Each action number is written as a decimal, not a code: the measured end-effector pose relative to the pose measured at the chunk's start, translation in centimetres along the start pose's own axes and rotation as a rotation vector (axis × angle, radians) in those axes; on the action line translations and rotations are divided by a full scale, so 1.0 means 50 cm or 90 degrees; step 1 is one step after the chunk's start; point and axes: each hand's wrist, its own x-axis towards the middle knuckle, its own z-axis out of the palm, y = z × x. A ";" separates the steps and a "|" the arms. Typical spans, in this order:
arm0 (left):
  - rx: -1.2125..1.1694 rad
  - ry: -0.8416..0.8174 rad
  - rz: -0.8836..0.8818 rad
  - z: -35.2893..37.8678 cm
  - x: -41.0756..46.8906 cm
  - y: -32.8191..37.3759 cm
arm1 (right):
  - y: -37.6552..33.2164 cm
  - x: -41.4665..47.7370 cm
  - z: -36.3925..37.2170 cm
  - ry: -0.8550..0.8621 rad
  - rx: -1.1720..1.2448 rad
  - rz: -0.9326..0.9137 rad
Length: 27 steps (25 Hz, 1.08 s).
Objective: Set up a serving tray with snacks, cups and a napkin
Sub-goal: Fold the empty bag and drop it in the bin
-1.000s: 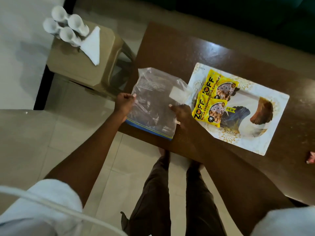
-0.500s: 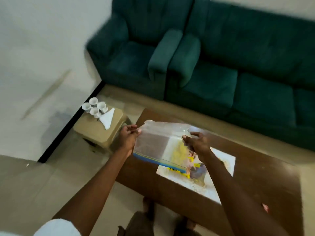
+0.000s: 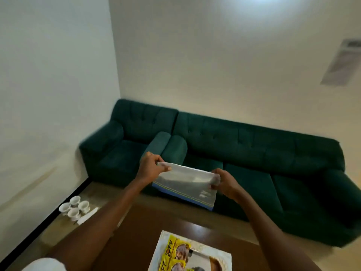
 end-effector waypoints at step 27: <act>-0.506 -0.126 -0.104 -0.080 -0.019 0.126 | -0.277 0.039 -0.003 -0.088 0.541 -0.085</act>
